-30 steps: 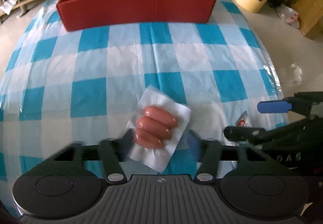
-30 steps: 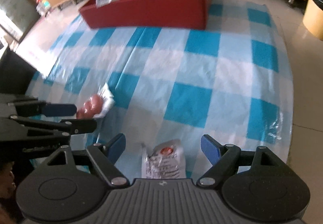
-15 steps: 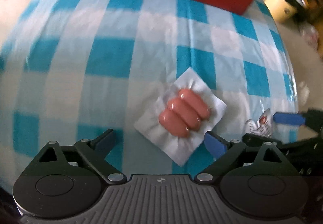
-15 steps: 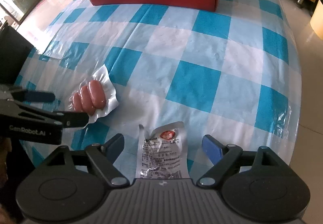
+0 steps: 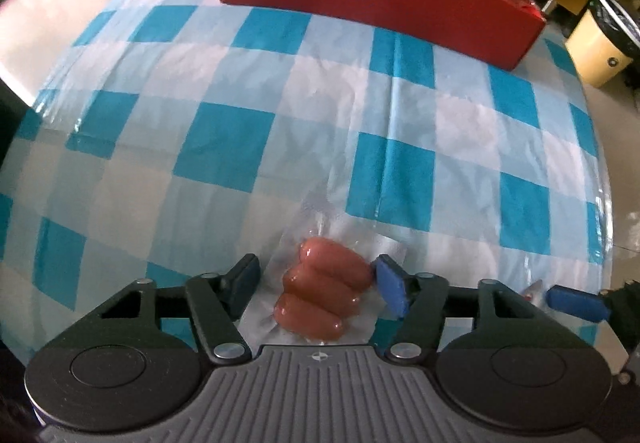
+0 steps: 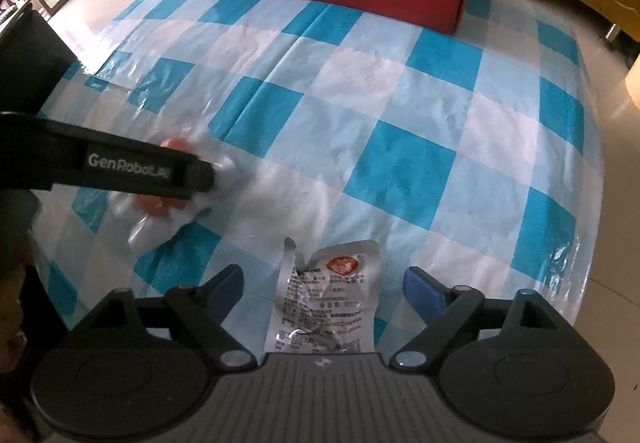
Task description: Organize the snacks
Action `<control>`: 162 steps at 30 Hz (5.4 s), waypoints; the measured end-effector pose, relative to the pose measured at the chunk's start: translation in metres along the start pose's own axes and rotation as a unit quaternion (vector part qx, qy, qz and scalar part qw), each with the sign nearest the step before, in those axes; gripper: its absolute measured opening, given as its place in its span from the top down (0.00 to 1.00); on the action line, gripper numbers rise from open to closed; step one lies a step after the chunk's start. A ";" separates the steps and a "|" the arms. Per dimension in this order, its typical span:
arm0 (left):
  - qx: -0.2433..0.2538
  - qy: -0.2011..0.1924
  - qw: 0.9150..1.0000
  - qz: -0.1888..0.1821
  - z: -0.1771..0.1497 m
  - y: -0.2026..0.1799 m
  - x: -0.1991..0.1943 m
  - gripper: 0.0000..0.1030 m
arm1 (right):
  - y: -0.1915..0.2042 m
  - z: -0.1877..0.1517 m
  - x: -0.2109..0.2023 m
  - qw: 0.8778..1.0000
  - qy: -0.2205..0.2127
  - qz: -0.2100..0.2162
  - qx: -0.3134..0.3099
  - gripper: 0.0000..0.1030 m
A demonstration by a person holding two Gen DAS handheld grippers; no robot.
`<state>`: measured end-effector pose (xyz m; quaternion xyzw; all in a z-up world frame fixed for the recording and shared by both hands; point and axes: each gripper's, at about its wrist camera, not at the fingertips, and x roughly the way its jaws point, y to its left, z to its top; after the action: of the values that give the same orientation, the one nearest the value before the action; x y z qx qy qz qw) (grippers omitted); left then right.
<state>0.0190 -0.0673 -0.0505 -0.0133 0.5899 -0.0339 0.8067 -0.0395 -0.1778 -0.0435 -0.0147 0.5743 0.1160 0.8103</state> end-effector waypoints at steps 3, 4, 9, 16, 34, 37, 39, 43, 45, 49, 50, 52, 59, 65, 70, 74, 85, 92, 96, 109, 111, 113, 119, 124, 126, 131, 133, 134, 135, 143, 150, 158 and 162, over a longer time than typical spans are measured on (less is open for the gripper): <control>-0.011 0.005 1.000 -0.013 0.001 0.005 0.000 0.36 | -0.002 -0.001 -0.004 1.000 -0.011 -0.005 0.002 0.38; -0.013 0.007 1.000 -0.016 0.000 0.008 -0.002 0.36 | -0.004 0.000 -0.005 1.000 -0.014 -0.005 0.007 0.46; -0.022 0.011 0.999 -0.026 -0.003 0.015 -0.006 0.38 | -0.010 0.002 -0.006 1.000 -0.019 0.003 0.020 0.57; -0.030 -0.006 0.997 -0.065 0.000 0.025 -0.020 0.63 | -0.014 0.002 -0.008 0.999 -0.021 0.010 0.035 0.59; -0.112 0.073 0.987 -0.086 -0.045 0.049 -0.006 0.16 | -0.015 0.005 -0.006 0.998 -0.006 0.025 0.051 0.49; -0.099 0.064 0.989 -0.092 -0.046 0.034 -0.010 0.25 | -0.014 0.005 -0.006 0.998 -0.007 0.027 0.048 0.49; -0.092 0.057 0.991 -0.077 -0.048 0.023 -0.010 0.23 | -0.015 0.004 -0.006 0.998 -0.006 0.028 0.049 0.49; -0.093 0.052 0.991 -0.083 -0.033 0.019 -0.009 0.31 | -0.018 0.004 -0.006 0.998 -0.004 0.033 0.056 0.47; -0.107 0.040 0.989 -0.096 -0.018 0.024 -0.008 0.32 | -0.017 0.004 -0.006 0.998 -0.003 0.035 0.055 0.43; -0.075 0.030 0.994 -0.074 0.000 0.022 -0.010 0.19 | -0.012 0.004 -0.005 0.999 -0.001 0.033 0.043 0.39; -0.067 0.026 0.995 -0.064 -0.001 0.019 -0.010 0.17 | -0.011 0.004 -0.004 0.999 -0.001 0.033 0.040 0.37; -0.026 0.024 0.998 -0.048 -0.007 0.008 -0.008 0.15 | -0.008 0.003 -0.004 0.999 -0.001 0.031 0.033 0.35; -0.063 0.030 0.997 -0.034 -0.031 0.021 -0.006 0.09 | -0.007 -0.003 -0.005 1.000 -0.003 0.013 0.009 0.33; 0.013 0.012 1.000 -0.017 -0.011 -0.008 -0.006 0.08 | 0.002 -0.003 -0.004 1.000 0.000 0.006 -0.011 0.29; 0.122 0.027 0.992 -0.017 -0.010 -0.026 0.005 0.07 | -0.007 -0.005 -0.006 1.000 -0.006 0.024 0.009 0.29; 0.208 0.023 0.978 0.000 -0.007 -0.039 0.012 0.08 | -0.003 -0.011 -0.006 1.000 -0.010 0.014 -0.005 0.28; 0.149 0.007 0.988 -0.031 0.006 -0.012 -0.001 0.29 | -0.011 -0.011 -0.015 0.999 -0.039 -0.007 0.029 0.54; 0.106 0.005 0.992 -0.065 0.017 0.007 -0.011 0.29 | -0.019 -0.007 -0.011 0.995 -0.033 0.006 0.093 0.48; 0.103 0.010 0.992 -0.074 0.020 0.008 -0.011 0.28 | 0.000 -0.013 -0.007 0.995 -0.034 -0.028 0.086 0.38; 0.084 -0.011 0.993 -0.086 0.021 0.024 -0.027 0.28 | 0.013 -0.011 -0.021 0.994 -0.081 -0.033 0.071 0.60; 0.079 -0.012 0.993 -0.090 0.023 0.025 -0.028 0.28 | 0.009 -0.008 -0.026 0.992 -0.093 -0.019 0.082 0.60; 0.075 -0.017 0.993 -0.092 0.026 0.025 -0.031 0.28 | 0.004 -0.003 -0.031 0.990 -0.105 -0.013 0.095 0.60; 0.065 -0.032 0.993 -0.091 0.038 0.022 -0.036 0.28 | -0.011 0.019 -0.045 0.984 -0.140 -0.017 0.109 0.60; 0.060 -0.049 0.994 -0.080 0.049 0.019 -0.039 0.28 | -0.018 0.040 -0.051 0.981 -0.162 -0.013 0.109 0.60; 0.057 -0.055 0.994 -0.076 0.053 0.019 -0.041 0.28 | -0.020 0.048 -0.054 0.980 -0.169 -0.012 0.108 0.60; 0.051 -0.066 0.994 -0.071 0.066 0.018 -0.043 0.28 | -0.023 0.069 -0.061 0.977 -0.189 -0.007 0.103 0.60; 0.052 -0.075 0.994 -0.068 0.073 0.015 -0.045 0.28 | -0.024 0.079 -0.064 0.975 -0.197 -0.006 0.100 0.60; 0.053 -0.080 0.993 -0.067 0.076 0.014 -0.046 0.28 | -0.024 0.084 -0.065 0.975 -0.201 -0.006 0.098 0.60; 0.053 -0.084 0.993 -0.066 0.079 0.013 -0.048 0.28 | -0.025 0.090 -0.066 0.974 -0.205 -0.006 0.097 0.60; 0.060 -0.119 0.990 -0.052 0.113 0.002 -0.053 0.28 | -0.034 0.129 -0.067 0.970 -0.225 -0.006 0.094 0.60; 0.058 -0.128 0.989 -0.044 0.144 -0.004 -0.044 0.28 | -0.040 0.163 -0.062 0.967 -0.238 -0.002 0.092 0.60; 0.058 -0.141 0.988 -0.025 0.177 -0.010 -0.031 0.28 | -0.050 0.200 -0.050 0.965 -0.247 -0.007 0.090 0.60; 0.055 -0.145 0.988 -0.015 0.191 -0.012 -0.023 0.28 | -0.059 0.215 -0.042 0.964 -0.249 -0.012 0.097 0.60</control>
<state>0.1935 -0.0813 0.0299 0.0172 0.4635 -0.0763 0.8827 0.1586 -0.2086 0.0625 0.0861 0.3631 0.0497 0.9264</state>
